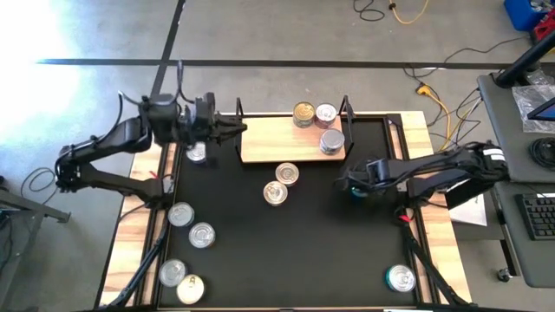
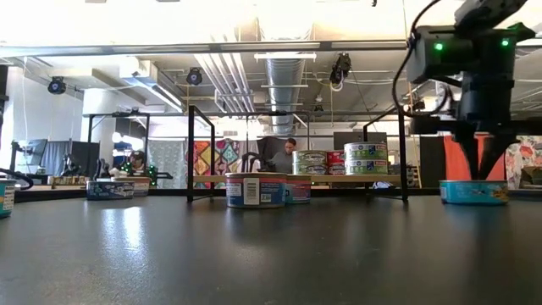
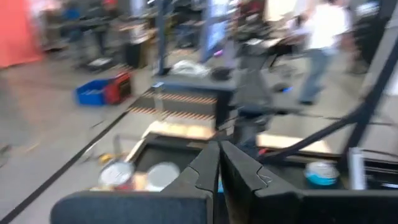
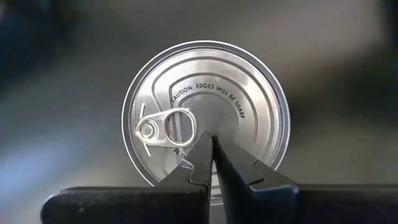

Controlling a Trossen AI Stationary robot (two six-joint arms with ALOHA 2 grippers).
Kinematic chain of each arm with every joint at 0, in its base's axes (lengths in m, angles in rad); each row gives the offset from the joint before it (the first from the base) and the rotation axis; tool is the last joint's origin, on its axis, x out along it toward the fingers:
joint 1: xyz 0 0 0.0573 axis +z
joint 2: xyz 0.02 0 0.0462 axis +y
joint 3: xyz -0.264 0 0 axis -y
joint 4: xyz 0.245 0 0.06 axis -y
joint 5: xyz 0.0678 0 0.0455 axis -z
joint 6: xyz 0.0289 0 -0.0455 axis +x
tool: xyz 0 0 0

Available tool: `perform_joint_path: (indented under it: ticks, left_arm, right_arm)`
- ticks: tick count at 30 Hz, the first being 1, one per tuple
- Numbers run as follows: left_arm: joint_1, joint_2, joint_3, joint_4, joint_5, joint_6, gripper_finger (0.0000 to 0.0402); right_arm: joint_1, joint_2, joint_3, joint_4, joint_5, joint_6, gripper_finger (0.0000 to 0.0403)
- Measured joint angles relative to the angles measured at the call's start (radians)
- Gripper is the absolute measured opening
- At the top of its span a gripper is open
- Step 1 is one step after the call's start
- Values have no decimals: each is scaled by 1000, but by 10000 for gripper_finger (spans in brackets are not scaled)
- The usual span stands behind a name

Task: Stack canned seafood by type on shelf
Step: Put the yellow-blue tuna can on the shelf

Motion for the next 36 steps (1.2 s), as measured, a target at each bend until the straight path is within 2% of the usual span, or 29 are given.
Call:
perform_joint_path:
  ticks: [5, 9, 14, 18, 22, 27, 30, 33, 36]
  left_arm:
    - [-184, 11, -3, -13, -194, -51, 0]
    - [-306, 33, -3, -30, -341, -153, 0]
    - [-406, 53, -3, -118, -532, -275, 0]
    - [-489, 80, -3, -89, -538, -316, 0]
    - [-546, 121, -3, 11, -537, -318, 0]
    - [-573, 172, -3, 124, -536, -225, 0]
    - [-577, 184, -3, 131, -517, -189, 0]
    - [-588, 177, -3, 103, -436, -183, 0]
    - [-643, 160, -3, 27, -390, -195, 0]
  right_arm:
    - [88, 84, 78, 13, -11, -64, 13]
    - [188, 162, 145, 43, -2, 27, 13]
    - [325, 271, 218, 215, 19, 78, 13]
    - [405, 371, 319, 217, 45, 70, 13]
    - [466, 466, 449, 201, 127, 11, 13]
    - [484, 564, 641, 207, 138, -133, 13]
    - [484, 580, 739, 186, 161, -173, 13]
    - [479, 546, 817, 162, 249, -232, 13]
    - [464, 494, 862, 153, 324, -390, 13]
